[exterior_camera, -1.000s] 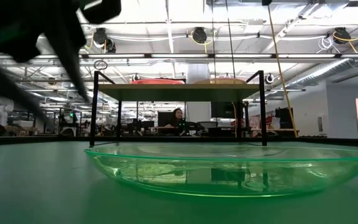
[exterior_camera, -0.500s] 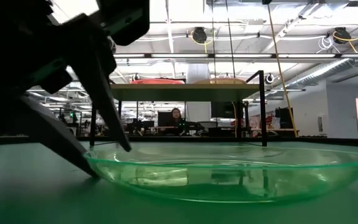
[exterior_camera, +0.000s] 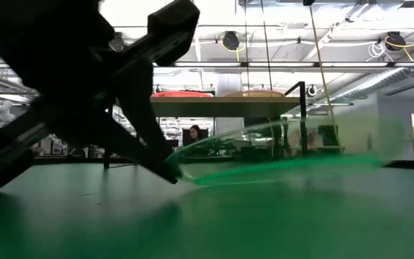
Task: Place and stack plates onto a shelf
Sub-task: Stack the green plate on top of the pink plate on the shelf, then return to Home Position
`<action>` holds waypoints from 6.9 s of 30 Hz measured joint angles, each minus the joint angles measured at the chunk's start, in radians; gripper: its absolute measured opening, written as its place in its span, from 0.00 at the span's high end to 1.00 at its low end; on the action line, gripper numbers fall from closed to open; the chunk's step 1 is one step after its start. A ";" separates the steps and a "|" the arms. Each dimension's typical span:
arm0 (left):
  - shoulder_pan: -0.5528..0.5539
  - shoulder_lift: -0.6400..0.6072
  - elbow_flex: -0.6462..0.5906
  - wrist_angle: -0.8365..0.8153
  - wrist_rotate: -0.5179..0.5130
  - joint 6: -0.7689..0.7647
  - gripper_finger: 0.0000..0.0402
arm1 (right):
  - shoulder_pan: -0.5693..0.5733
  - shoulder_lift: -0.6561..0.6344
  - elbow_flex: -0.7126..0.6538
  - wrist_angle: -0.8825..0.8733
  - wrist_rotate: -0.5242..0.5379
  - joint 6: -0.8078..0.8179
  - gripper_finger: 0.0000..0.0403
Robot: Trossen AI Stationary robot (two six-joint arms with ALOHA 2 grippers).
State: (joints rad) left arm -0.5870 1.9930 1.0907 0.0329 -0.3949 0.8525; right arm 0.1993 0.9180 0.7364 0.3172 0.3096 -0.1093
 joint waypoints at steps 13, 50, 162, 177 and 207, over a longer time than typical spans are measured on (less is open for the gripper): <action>0.065 -0.389 -0.001 -0.387 -0.319 -0.029 0.99 | 0.000 -0.005 0.000 0.001 0.000 -0.009 0.69; 0.901 -0.605 0.000 -0.607 0.119 0.161 0.87 | 0.000 -0.008 0.000 -0.015 -0.001 -0.011 0.69; 0.555 -1.822 -1.081 0.273 0.124 -0.782 0.80 | 0.023 -0.471 -0.631 0.007 0.005 0.045 1.00; 0.555 -1.823 -1.081 0.271 0.071 -0.683 0.98 | 0.023 -0.468 -0.631 0.007 0.003 0.077 1.00; 0.555 -1.823 -1.081 0.271 0.071 -0.681 0.98 | 0.023 -0.468 -0.630 0.007 0.002 0.124 1.00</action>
State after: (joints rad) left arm -0.0322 0.1697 0.0099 0.3035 -0.3237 0.1713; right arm 0.2223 0.4500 0.1062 0.3241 0.3119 0.0151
